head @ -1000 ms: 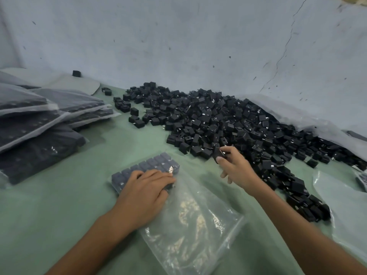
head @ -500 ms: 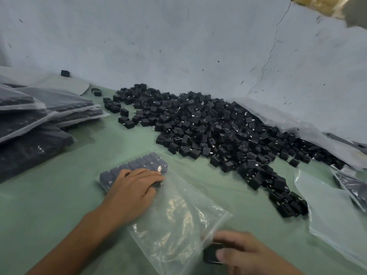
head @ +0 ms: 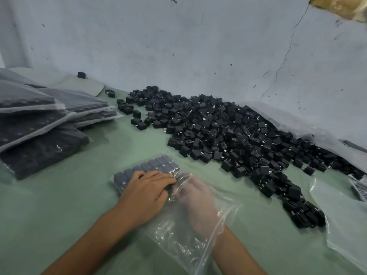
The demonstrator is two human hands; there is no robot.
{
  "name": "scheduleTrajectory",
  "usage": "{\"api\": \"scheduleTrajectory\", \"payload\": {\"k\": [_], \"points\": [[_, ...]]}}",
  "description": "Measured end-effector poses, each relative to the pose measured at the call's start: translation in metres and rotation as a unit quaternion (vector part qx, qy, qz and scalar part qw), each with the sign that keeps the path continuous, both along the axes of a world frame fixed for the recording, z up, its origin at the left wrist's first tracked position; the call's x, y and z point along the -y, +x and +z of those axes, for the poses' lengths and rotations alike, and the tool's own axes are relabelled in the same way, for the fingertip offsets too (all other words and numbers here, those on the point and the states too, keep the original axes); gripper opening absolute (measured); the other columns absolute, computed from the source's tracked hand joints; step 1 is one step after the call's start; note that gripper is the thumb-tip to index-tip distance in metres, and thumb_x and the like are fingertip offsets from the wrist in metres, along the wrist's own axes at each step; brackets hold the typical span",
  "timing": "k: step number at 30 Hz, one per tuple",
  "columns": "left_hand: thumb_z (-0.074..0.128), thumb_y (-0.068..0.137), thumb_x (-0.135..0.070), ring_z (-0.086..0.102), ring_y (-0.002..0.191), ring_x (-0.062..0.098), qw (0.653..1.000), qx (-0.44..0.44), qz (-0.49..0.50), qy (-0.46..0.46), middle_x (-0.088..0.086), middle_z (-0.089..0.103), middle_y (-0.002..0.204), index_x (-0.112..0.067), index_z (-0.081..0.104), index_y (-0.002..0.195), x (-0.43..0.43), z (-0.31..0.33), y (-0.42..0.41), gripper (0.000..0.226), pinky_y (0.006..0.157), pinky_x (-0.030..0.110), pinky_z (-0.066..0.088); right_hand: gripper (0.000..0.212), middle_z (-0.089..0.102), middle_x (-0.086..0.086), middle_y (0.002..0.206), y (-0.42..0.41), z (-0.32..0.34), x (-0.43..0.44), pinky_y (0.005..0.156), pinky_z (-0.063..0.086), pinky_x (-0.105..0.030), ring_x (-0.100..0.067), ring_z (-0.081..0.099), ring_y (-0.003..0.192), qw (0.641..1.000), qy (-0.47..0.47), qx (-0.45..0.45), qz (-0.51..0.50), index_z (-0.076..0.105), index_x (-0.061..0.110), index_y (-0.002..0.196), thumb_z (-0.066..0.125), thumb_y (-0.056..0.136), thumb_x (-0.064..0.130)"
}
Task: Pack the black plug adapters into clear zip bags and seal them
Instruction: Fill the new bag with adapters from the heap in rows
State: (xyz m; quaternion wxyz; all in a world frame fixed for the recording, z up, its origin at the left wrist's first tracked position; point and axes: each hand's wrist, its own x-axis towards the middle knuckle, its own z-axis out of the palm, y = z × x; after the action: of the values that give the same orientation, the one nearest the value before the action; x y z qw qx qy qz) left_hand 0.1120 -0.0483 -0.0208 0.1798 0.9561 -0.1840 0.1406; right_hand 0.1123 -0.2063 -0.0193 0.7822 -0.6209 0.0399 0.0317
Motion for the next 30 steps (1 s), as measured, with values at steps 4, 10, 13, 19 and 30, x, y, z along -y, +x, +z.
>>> {"api": "scheduleTrajectory", "payload": {"k": [4, 10, 13, 19, 30], "points": [[0.029, 0.09, -0.034, 0.047, 0.126, -0.001, 1.0, -0.002, 0.002, 0.01, -0.025, 0.056, 0.136, -0.038, 0.059, 0.13, 0.0, 0.0, 0.0, 0.051, 0.096, 0.027, 0.027, 0.026, 0.07, 0.009, 0.101, -0.008, -0.012, -0.001, 0.082, 0.054, -0.024, -0.008, 0.066, 0.094, 0.949, -0.297, 0.095, -0.052, 0.066, 0.03, 0.108, 0.055, 0.096, 0.009], [0.022, 0.087, -0.036, 0.046, 0.128, -0.001, 1.0, -0.004, 0.003, 0.019, -0.023, 0.054, 0.139, -0.037, 0.058, 0.132, 0.0, 0.002, -0.003, 0.058, 0.1, 0.031, 0.03, 0.022, 0.068, 0.016, 0.096, -0.007, -0.011, -0.002, 0.072, 0.043, -0.006, 0.008, 0.06, 0.09, 0.901, -0.395, 0.173, -0.043, 0.065, 0.031, 0.111, 0.051, 0.101, 0.017], [0.014, 0.085, -0.039, 0.044, 0.13, -0.001, 1.0, -0.005, -0.001, 0.022, -0.023, 0.052, 0.142, -0.036, 0.058, 0.134, 0.001, 0.003, -0.003, 0.065, 0.1, 0.028, 0.025, 0.016, 0.066, 0.013, 0.09, -0.006, -0.013, -0.005, 0.065, 0.042, -0.003, 0.016, 0.057, 0.079, 0.894, -0.412, 0.166, -0.058, 0.056, 0.029, 0.115, 0.046, 0.105, 0.022], [0.02, 0.089, -0.037, 0.04, 0.133, -0.003, 0.999, -0.014, -0.006, 0.039, -0.025, 0.047, 0.144, -0.039, 0.053, 0.138, -0.002, 0.006, -0.003, 0.059, 0.099, 0.025, 0.023, 0.03, 0.063, 0.007, 0.119, -0.01, -0.001, -0.001, 0.096, 0.046, -0.026, -0.008, 0.061, 0.104, 0.882, -0.445, 0.156, 0.026, 0.052, 0.026, 0.133, 0.041, 0.106, 0.018], [0.036, 0.094, -0.029, 0.034, 0.138, 0.003, 0.996, -0.02, -0.016, 0.085, -0.021, 0.038, 0.153, -0.038, 0.04, 0.148, 0.004, 0.004, 0.001, 0.055, 0.105, 0.029, 0.023, 0.05, 0.059, -0.001, 0.135, -0.028, 0.01, -0.02, 0.104, 0.039, -0.027, -0.018, 0.057, 0.122, 0.898, -0.434, 0.058, 0.05, 0.031, 0.029, 0.146, 0.015, 0.102, 0.048]]}}
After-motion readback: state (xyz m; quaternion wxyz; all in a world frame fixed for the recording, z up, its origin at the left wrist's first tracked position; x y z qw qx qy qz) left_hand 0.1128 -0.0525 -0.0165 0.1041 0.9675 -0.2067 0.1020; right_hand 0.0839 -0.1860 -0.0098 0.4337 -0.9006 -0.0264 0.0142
